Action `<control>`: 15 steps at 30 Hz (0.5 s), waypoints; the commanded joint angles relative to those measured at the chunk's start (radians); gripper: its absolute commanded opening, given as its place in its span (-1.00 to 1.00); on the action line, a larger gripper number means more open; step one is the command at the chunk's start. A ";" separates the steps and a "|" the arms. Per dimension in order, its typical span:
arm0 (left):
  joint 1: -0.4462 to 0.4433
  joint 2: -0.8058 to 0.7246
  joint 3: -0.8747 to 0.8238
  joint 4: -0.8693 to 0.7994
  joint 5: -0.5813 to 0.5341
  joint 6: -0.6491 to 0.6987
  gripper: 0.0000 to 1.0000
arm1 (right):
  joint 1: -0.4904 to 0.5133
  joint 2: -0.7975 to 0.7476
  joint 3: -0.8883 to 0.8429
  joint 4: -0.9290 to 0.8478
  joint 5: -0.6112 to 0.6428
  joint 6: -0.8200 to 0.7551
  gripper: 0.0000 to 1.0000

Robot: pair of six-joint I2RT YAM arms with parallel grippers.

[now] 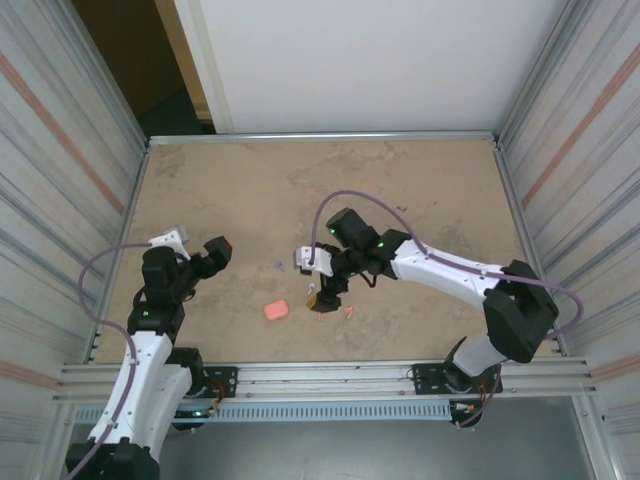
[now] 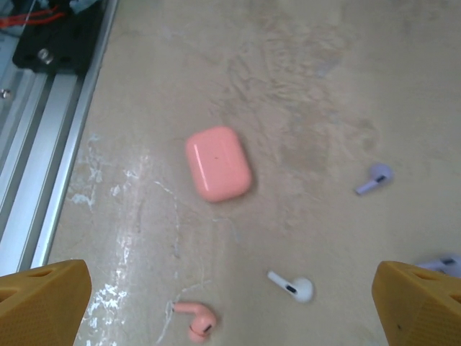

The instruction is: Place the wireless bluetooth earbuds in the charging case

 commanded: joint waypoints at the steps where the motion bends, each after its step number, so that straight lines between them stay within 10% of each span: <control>1: 0.000 -0.026 -0.005 -0.033 -0.019 -0.012 0.97 | 0.049 0.060 0.038 0.059 0.036 -0.049 0.98; 15: 0.002 -0.063 -0.003 -0.080 -0.051 0.022 0.97 | 0.156 0.338 0.164 0.124 0.128 -0.067 0.96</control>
